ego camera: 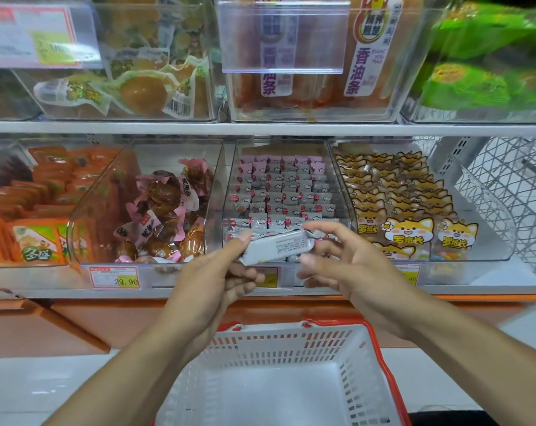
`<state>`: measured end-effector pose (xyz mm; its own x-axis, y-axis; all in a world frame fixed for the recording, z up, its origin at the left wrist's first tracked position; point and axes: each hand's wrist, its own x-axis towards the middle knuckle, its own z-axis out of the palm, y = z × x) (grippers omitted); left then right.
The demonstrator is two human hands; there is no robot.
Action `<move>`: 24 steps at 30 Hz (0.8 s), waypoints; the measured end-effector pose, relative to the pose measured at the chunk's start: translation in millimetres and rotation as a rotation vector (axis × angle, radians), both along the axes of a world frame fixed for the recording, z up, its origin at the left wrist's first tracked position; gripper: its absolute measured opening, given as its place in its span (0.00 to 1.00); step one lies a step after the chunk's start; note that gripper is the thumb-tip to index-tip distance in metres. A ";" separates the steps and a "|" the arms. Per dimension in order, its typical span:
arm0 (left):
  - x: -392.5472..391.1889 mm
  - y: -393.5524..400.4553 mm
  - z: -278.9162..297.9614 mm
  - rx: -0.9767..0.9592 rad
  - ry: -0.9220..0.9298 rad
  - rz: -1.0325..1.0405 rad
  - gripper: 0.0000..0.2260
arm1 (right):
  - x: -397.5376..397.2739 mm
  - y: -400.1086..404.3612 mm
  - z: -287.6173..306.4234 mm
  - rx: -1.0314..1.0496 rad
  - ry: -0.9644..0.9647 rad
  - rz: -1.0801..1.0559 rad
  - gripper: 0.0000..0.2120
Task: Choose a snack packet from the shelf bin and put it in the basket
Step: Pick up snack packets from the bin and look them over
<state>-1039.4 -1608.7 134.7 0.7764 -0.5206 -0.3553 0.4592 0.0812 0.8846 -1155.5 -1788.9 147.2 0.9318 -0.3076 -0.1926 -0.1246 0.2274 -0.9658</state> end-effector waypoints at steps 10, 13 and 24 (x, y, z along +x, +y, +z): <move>-3.6 -0.3 -5.2 0.112 0.015 -0.088 0.28 | -0.1 3.7 -2.4 -0.129 -0.052 -0.114 0.15; -2.6 -0.8 -6.5 0.064 -0.078 -0.064 0.22 | 2.0 0.7 -3.9 -0.064 -0.016 -0.192 0.17; 0.2 -5.8 -7.1 0.016 -0.149 -0.062 0.12 | 7.5 -8.4 -2.7 0.279 0.028 -0.241 0.10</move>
<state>-1039.1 -1614.5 127.5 0.7878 -0.5642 -0.2471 0.3263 0.0422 0.9443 -1148.0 -1797.3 144.5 0.8319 -0.4499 -0.3248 -0.0609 0.5079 -0.8593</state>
